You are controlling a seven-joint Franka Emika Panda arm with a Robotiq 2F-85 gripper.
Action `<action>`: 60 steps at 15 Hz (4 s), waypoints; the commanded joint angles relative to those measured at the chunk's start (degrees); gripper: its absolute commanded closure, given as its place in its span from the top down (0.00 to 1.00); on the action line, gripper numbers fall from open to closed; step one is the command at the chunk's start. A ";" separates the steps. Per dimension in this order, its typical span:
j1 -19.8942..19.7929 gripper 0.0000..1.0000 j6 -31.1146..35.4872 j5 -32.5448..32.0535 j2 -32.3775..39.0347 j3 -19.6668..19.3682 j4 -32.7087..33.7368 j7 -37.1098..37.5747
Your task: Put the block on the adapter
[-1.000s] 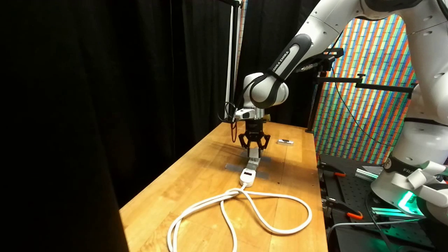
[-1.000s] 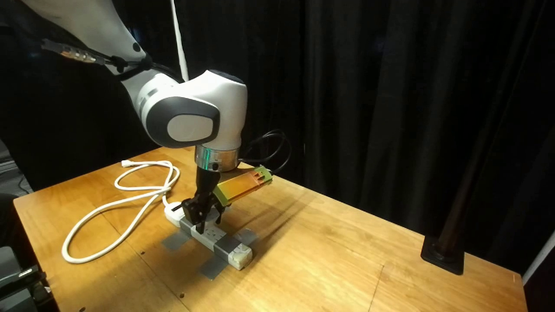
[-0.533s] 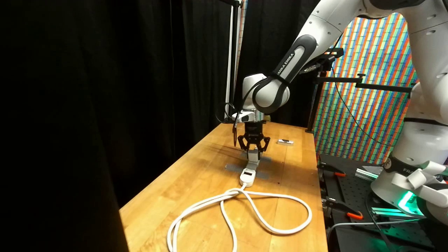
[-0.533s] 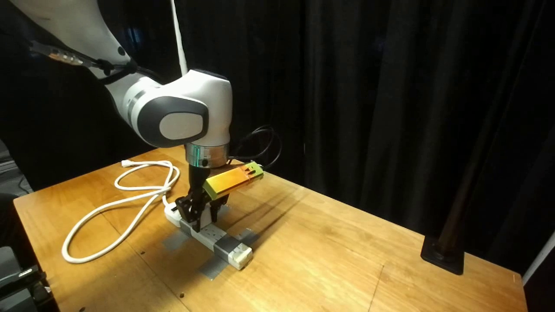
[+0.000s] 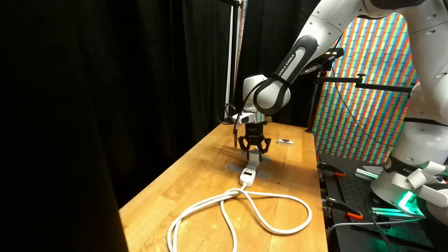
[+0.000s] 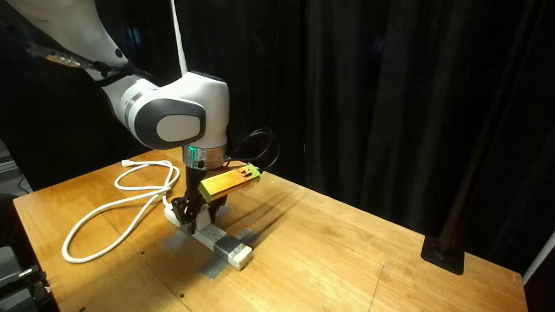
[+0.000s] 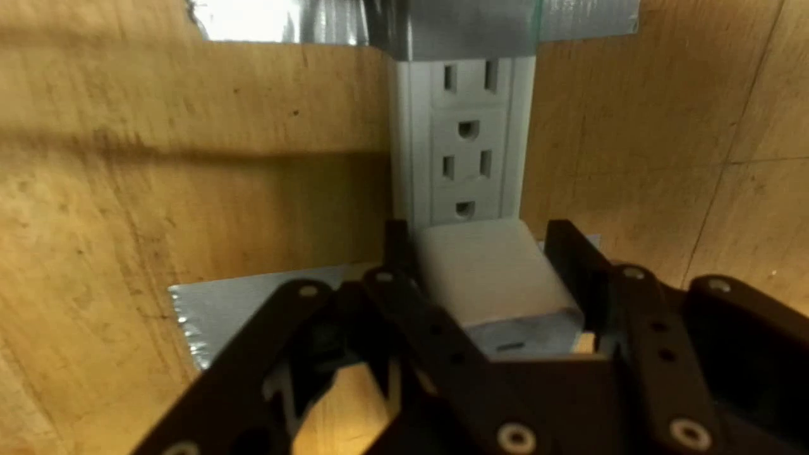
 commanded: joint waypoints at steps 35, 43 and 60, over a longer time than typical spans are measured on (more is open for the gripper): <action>0.08 0.05 2.78 -1.15 -6.70 -0.19 -3.45 5.03; -0.21 0.06 2.43 -0.14 -10.97 0.71 -6.75 5.13; -0.95 0.05 7.80 1.04 -8.27 1.11 -7.73 3.74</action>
